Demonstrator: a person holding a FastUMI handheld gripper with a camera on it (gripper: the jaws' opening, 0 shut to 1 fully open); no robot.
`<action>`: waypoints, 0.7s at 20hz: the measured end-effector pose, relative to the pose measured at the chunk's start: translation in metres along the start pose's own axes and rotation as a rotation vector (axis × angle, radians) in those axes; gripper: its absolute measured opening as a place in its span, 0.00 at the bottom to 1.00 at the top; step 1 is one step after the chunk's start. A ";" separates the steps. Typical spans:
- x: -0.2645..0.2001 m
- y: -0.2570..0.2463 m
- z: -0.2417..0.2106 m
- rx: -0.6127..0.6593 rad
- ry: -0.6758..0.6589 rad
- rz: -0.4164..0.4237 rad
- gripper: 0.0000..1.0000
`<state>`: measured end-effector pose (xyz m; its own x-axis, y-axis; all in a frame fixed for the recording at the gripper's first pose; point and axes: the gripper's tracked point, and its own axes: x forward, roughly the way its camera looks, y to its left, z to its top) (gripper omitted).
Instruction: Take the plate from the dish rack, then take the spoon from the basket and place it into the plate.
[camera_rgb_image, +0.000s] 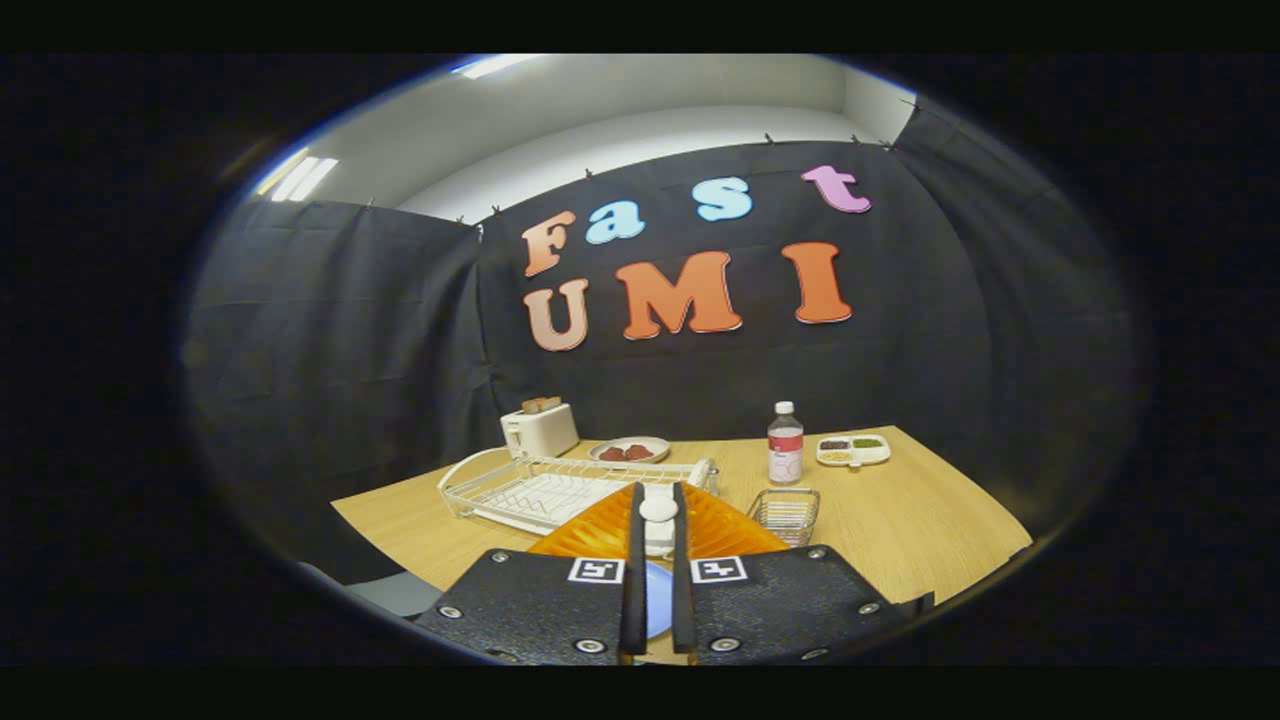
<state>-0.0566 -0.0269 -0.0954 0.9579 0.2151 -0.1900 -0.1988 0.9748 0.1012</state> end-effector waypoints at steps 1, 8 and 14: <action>0.002 0.000 -0.004 0.005 0.008 0.008 0.10; 0.003 0.024 -0.040 0.044 0.087 0.138 0.10; 0.011 0.033 -0.079 0.086 0.160 0.188 0.10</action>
<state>-0.0689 0.0119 -0.1712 0.8595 0.4051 -0.3118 -0.3451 0.9098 0.2308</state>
